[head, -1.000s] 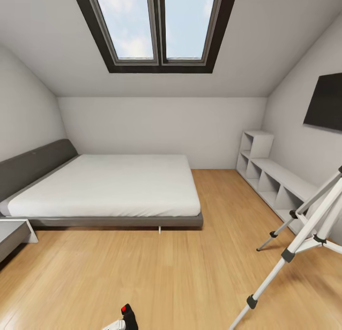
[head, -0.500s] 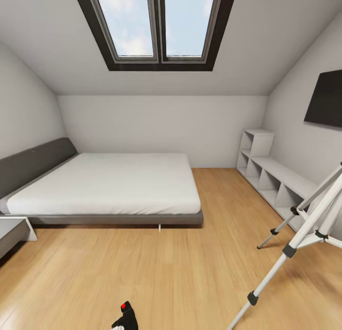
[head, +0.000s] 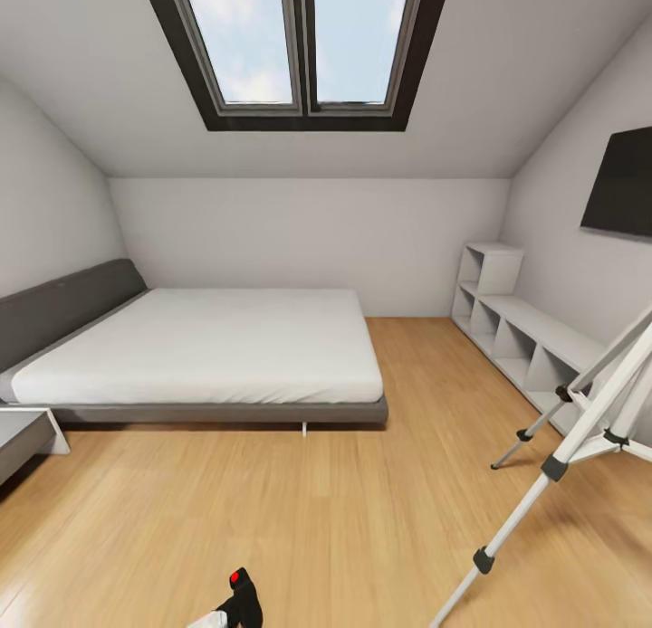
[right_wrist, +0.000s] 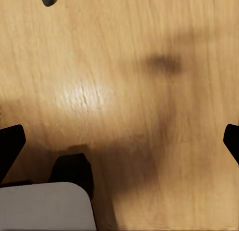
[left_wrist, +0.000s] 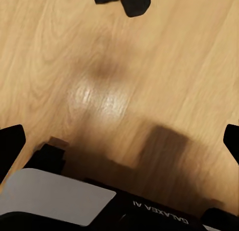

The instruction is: Attach the digital camera to the camera tripod in the bedroom.

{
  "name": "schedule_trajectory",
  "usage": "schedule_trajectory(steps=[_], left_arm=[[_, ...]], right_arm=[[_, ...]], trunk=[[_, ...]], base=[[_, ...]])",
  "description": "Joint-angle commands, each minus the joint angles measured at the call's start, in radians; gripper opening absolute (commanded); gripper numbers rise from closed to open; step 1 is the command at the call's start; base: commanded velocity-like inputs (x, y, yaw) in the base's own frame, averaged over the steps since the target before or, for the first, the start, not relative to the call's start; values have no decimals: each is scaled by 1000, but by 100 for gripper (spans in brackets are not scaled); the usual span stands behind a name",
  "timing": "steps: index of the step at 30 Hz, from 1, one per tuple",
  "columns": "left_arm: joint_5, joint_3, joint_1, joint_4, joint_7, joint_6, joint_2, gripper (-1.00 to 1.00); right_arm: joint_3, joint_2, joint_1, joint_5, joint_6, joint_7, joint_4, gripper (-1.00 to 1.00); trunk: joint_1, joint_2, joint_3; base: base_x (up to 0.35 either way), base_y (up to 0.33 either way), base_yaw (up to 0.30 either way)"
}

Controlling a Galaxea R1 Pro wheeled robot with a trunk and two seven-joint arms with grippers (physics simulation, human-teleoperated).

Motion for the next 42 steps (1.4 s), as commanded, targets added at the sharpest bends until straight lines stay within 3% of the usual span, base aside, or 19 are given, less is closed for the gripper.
schedule_trajectory(steps=[1, 6, 11, 12, 13, 15, 21, 23, 25, 35, 42], left_arm=[[21, 2, -5, -15, 25, 16, -2, 100], [78, 2, -29, -100, 104, 121, -4, 100], [150, 1, -53, -204, 174, 212, -4, 100], [160, 1, -57, -218, 182, 219, -4, 100], [192, 0, -71, -264, 202, 236, -3, 100], [207, 0, -76, -300, 209, 242, -3, 100], [217, 0, -81, -374, 216, 250, -1, 100], [216, 0, -116, -419, 248, 254, 4, 100], [217, 1, -136, -426, 272, 254, 5, 100], [228, 1, -236, -422, 396, 254, -4, 100], [228, -4, -267, -392, 411, 255, -11, 100]], right_arm=[[-4, 0, 0, 10, 39, 10, -30, 100], [37, 0, 0, 13, 204, 19, -189, 100], [149, 3, 0, 7, 374, 69, -329, 100], [164, 4, 0, 7, 394, 85, -345, 100], [205, 4, 0, 6, 446, 163, -408, 100], [221, 4, 0, 6, 469, 226, -465, 100], [231, 3, 0, 5, 535, 333, -622, 100], [234, 3, 0, 5, 565, 427, -774, 100], [235, 2, 0, 6, 565, 457, -811, 100], [223, 2, -22, 7, 565, 557, -909, 100], [164, 9, -100, 6, 565, 570, -921, 100]], trunk=[[4, -8, -4], [23, -43, -20], [42, -78, -36], [46, -85, -39], [50, -92, -42], [58, -106, -48], [81, -148, -67], [88, -162, -73], [96, -176, -80], [134, -246, -111], [161, -295, -133]], base=[[0, 0, 0], [0, 0, 0], [0, 0, 0], [0, 0, 0], [0, 0, 0], [0, 0, 0], [0, 0, 0], [0, 0, 0], [0, 0, 0], [0, 0, 0], [0, 0, 0]])
